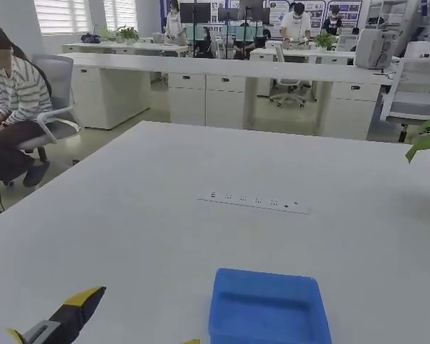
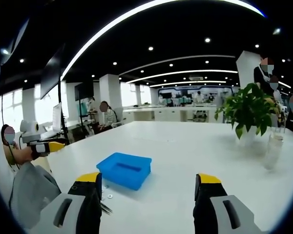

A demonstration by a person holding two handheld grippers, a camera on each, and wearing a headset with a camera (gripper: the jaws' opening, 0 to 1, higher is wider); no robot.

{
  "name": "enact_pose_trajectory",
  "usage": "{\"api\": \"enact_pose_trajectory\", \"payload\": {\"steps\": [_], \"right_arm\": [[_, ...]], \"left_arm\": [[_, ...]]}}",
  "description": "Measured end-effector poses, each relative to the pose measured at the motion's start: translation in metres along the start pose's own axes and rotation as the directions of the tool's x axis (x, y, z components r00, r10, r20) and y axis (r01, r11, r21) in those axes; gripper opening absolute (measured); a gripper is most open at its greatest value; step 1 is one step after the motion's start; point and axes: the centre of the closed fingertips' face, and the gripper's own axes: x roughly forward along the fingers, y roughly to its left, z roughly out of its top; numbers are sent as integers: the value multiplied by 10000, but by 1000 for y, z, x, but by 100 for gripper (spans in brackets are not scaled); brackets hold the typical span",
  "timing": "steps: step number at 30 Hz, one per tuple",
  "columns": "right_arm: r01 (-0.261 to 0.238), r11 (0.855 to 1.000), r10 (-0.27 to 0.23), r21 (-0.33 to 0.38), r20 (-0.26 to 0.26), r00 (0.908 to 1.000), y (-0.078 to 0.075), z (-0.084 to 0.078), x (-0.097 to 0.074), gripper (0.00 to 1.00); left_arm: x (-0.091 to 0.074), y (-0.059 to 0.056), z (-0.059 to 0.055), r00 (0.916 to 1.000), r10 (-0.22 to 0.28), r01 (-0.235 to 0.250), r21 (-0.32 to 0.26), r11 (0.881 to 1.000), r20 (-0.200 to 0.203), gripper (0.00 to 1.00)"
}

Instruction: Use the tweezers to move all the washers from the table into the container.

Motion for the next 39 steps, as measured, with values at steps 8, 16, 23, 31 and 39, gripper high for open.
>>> {"api": "enact_pose_trajectory", "payload": {"steps": [8,16,23,31,39], "right_arm": [[-98,9977,-16,-678,-1657,9862,5,-21,8,80],[-2081,9698,1618,-1270,-3029,9392,41,-49,35,55],[-3364,9347,2781,-1148,-3534,8932,75,-59,48,44],[-4666,8724,3602,-1458,-4537,8151,97,-83,51,35],[-5900,7849,4098,-1894,-5554,7236,114,-107,54,28]], "left_arm": [[2,-12,-32,9752,-768,935,720,9930,-2074,86],[8,-48,-64,8545,-2918,3496,601,9350,-4298,53],[18,-66,-88,7369,-3824,5095,862,8561,-5575,44],[15,-77,-124,5838,-4263,6419,713,7635,-6910,39],[17,-82,-142,5197,-4327,6943,690,7164,-7367,29]]}}
